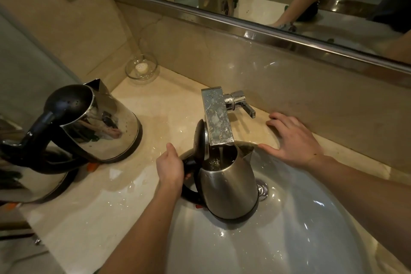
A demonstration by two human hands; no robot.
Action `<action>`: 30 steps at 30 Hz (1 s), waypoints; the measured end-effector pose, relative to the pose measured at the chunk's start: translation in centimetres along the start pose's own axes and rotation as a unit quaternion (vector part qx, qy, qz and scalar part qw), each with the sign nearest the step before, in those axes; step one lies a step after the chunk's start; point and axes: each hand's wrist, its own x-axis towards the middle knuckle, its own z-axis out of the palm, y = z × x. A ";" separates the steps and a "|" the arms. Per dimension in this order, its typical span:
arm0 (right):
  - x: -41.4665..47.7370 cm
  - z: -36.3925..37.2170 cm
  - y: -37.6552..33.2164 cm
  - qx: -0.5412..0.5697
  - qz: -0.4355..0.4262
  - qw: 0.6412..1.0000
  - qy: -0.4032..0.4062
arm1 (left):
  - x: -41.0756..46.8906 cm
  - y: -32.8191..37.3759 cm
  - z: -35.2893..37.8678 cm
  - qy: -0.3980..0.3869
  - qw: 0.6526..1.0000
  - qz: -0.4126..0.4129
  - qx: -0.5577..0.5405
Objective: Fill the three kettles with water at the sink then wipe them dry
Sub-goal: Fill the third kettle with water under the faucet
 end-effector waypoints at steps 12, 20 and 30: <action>0.0 0.0 0.0 -0.003 0.002 1.000 -0.003 | 0.9 0.3 0.1 -0.006 1.000 -0.029 0.001; 0.0 -0.1 -0.1 -0.004 0.003 1.000 -0.006 | 1.6 0.5 -0.4 -0.055 0.996 -0.067 0.035; 0.0 0.0 -0.1 -0.004 0.007 1.000 -0.007 | 2.3 0.5 -0.8 -0.127 0.980 -0.070 0.139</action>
